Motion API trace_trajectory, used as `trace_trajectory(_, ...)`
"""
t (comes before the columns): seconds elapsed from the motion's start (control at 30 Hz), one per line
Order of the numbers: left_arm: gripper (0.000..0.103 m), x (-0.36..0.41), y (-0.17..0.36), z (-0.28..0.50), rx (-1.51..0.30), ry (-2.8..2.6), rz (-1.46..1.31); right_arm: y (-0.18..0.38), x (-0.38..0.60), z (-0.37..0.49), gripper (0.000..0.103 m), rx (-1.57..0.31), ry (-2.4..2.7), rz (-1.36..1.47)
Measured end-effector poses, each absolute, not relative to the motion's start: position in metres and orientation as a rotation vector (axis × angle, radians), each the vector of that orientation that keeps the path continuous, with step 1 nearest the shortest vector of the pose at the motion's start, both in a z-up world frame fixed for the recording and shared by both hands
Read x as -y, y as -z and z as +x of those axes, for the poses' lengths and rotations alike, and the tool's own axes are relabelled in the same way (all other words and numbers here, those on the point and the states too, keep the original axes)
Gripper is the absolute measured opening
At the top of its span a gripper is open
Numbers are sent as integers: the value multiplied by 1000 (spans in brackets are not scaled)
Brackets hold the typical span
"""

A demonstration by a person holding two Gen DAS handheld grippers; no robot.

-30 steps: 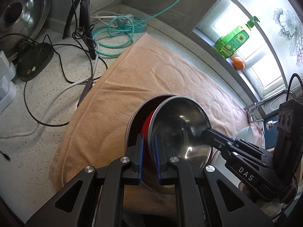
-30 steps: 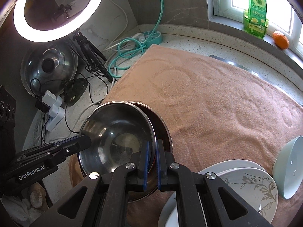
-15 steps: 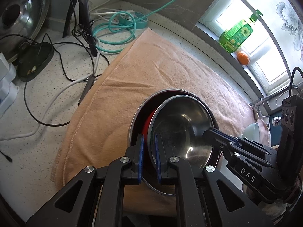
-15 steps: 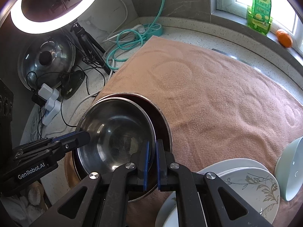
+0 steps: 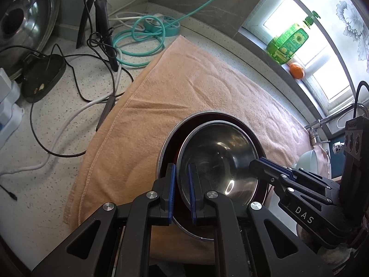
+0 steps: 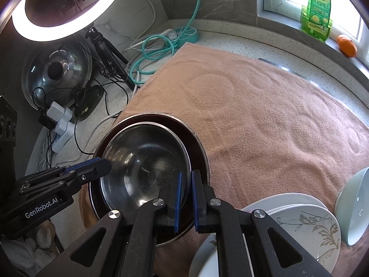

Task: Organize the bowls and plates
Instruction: 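Lower the red-sided bowl into the large steel bowl with both tools, then open both tools and release the red-sided bowl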

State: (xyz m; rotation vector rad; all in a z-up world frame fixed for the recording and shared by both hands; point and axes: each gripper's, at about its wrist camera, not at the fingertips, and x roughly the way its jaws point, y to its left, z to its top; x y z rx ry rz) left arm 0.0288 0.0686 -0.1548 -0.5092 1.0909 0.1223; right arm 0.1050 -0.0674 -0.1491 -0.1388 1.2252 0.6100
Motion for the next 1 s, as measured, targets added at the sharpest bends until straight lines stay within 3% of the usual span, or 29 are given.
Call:
trace_trajectory(0.63,9,-63,122,16,-1004,-119,-526,114,93,103,10,-1156,-612,-30)
trace_trajectory(1.0,9,-18,106,28,-984,-11,-516,86,149,99,10,-1096,-571,64)
